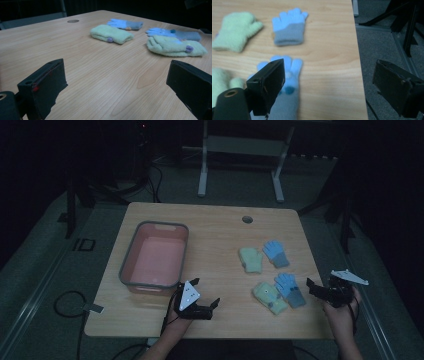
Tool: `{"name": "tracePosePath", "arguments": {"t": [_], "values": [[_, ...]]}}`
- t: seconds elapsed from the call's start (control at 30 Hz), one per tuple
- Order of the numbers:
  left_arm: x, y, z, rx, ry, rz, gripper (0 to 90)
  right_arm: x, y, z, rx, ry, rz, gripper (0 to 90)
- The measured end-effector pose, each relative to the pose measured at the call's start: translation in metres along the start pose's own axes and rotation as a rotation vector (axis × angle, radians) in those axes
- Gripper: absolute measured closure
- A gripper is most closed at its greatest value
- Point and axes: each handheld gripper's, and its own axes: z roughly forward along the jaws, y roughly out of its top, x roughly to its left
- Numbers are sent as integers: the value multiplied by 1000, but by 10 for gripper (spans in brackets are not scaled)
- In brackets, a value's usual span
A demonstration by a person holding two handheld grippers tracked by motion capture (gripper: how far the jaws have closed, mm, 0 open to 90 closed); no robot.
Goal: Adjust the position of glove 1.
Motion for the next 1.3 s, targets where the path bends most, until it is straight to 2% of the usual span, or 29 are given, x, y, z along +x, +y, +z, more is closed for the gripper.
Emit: {"name": "tracePosePath", "arguments": {"t": [0.17, 0.37, 0.63, 0.97, 1.2, 1.3], "values": [[0, 0, 0, -4, -2, -2, 21, 4, 15, -7, -16, -6, -23, 134], [1, 0, -1, -6, -10, -5, 21, 7, 32, -10, -21, 17, -40, 157], [1, 0, -1, -4, -9, 3, 21, 19, 52, -9, -31, 43, -64, 194], [0, 0, -1, -4, -9, 11, 21, 43, 75, 1, -28, 95, -101, 239], [0, 0, -1, -5, -10, 9, 21, 57, 83, 11, -21, 124, -118, 268], [0, 0, -1, -5, -11, 9, 21, 71, 87, 20, -2, 142, -146, 286]]}}
